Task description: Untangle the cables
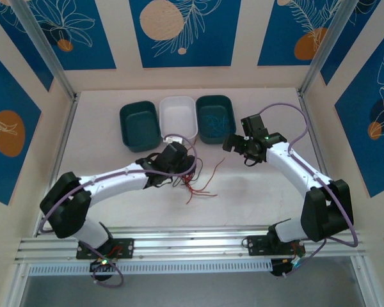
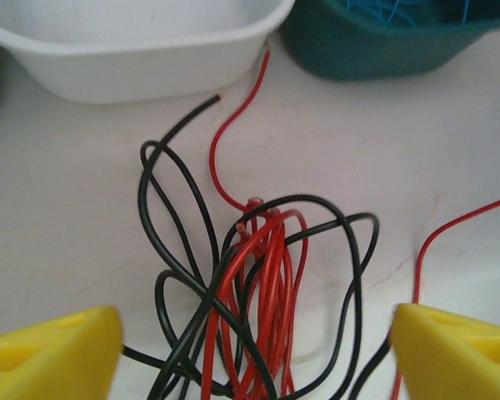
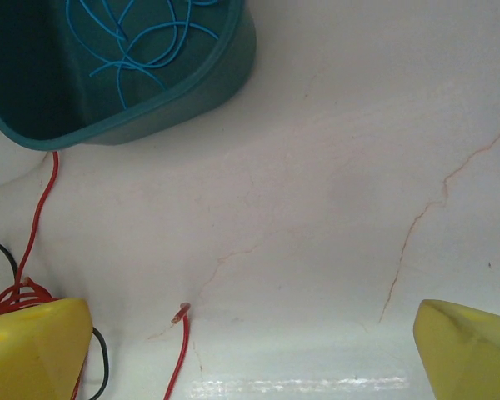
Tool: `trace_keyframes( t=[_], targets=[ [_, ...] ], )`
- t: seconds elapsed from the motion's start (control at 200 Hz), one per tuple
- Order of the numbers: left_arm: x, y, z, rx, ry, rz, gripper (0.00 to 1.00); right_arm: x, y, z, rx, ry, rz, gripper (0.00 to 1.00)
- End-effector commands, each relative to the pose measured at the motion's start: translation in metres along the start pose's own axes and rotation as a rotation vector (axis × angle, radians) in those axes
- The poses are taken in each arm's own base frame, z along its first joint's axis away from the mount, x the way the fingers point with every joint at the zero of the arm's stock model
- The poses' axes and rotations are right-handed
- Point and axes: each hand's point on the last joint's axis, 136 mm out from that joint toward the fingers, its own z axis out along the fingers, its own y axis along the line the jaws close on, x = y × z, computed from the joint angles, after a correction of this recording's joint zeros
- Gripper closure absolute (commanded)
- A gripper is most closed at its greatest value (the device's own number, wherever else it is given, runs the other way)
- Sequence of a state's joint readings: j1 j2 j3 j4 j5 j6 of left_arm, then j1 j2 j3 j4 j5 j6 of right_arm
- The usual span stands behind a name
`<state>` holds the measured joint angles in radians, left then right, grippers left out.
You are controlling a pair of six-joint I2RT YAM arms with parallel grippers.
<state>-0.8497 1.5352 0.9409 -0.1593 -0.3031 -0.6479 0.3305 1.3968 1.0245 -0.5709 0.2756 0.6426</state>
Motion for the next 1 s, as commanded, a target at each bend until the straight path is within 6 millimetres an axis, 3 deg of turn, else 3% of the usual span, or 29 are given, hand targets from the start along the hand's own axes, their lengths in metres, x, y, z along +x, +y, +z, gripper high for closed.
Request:
trace_keyframes(
  t=[0.0, 0.2, 0.46, 0.735, 0.995],
  targets=[
    [0.007, 0.001, 0.007, -0.002, 0.049, 0.002, 0.24, 0.002, 0.004, -0.002, -0.018, -0.005, 0.020, 0.01],
    [0.022, 0.007, 0.014, -0.009, 0.075, -0.020, 0.42, 0.009, 0.013, 0.002, -0.033, 0.015, 0.007, 0.01],
    [0.047, 0.043, 0.008, -0.071, 0.072, -0.100, 0.65, 0.035, 0.047, 0.017, -0.082, 0.106, -0.056, 0.07],
    [0.081, 0.075, -0.012, -0.084, 0.064, -0.218, 0.71, 0.074, 0.085, 0.021, -0.111, 0.216, -0.156, 0.19],
    [0.078, 0.094, -0.032, -0.074, -0.026, -0.288, 0.62, 0.091, 0.113, 0.016, -0.178, 0.265, -0.214, 0.29]
  ],
)
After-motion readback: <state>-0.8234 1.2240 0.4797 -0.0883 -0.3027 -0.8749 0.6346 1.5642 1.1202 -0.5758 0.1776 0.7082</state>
